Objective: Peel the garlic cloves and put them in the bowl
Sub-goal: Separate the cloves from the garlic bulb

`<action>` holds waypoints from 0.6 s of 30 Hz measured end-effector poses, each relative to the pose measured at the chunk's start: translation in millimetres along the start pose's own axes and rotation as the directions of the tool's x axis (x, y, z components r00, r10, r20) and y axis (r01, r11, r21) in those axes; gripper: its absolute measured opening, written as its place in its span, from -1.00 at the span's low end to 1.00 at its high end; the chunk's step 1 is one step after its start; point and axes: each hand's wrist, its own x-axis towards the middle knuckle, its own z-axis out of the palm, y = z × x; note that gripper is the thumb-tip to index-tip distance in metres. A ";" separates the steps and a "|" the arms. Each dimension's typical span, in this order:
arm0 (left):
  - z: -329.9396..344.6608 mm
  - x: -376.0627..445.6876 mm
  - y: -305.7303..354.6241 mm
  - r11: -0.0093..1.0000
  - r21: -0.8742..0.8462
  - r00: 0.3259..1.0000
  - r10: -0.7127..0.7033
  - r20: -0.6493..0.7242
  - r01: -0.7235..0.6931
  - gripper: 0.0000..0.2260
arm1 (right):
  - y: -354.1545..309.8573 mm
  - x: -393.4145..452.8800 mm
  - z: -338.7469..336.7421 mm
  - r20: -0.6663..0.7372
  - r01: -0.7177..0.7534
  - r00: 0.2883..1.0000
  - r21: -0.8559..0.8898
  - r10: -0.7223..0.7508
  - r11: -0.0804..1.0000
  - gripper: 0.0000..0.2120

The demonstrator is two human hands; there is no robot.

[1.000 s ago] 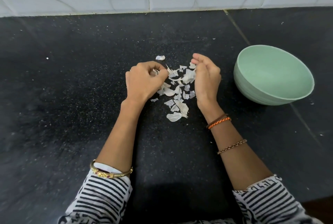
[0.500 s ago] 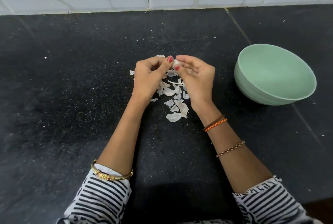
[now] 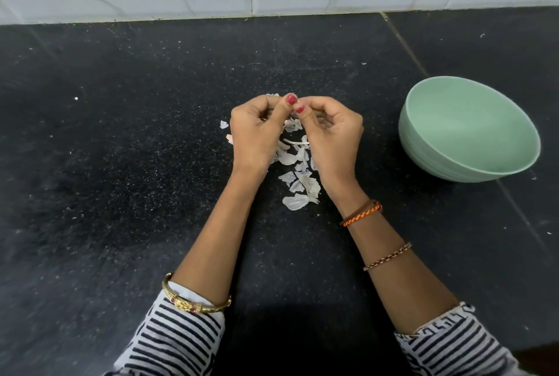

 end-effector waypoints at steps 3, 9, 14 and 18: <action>4.6 -3.9 0.4 1.000 0.001 0.999 0.026 -0.047 -0.026 -0.84 | -2.4 -3.5 6.5 -0.029 -0.007 1.000 -0.006 0.007 1.000 -0.93; 15.0 -12.0 -1.3 0.997 0.039 0.986 0.069 -0.150 -0.064 -0.82 | -8.9 -7.2 19.0 -0.113 -0.119 0.987 -0.012 0.117 0.993 -0.76; 13.4 -13.3 -4.5 0.995 0.062 0.978 0.083 -0.194 -0.073 -0.78 | -13.5 -3.5 23.0 -0.123 -0.302 0.944 0.054 0.306 0.952 -0.70; 10.7 -12.8 1.2 1.000 -0.009 0.975 0.025 -0.219 -0.028 -0.80 | -13.4 12.5 13.9 -0.119 -0.404 0.900 0.133 0.420 0.905 -0.71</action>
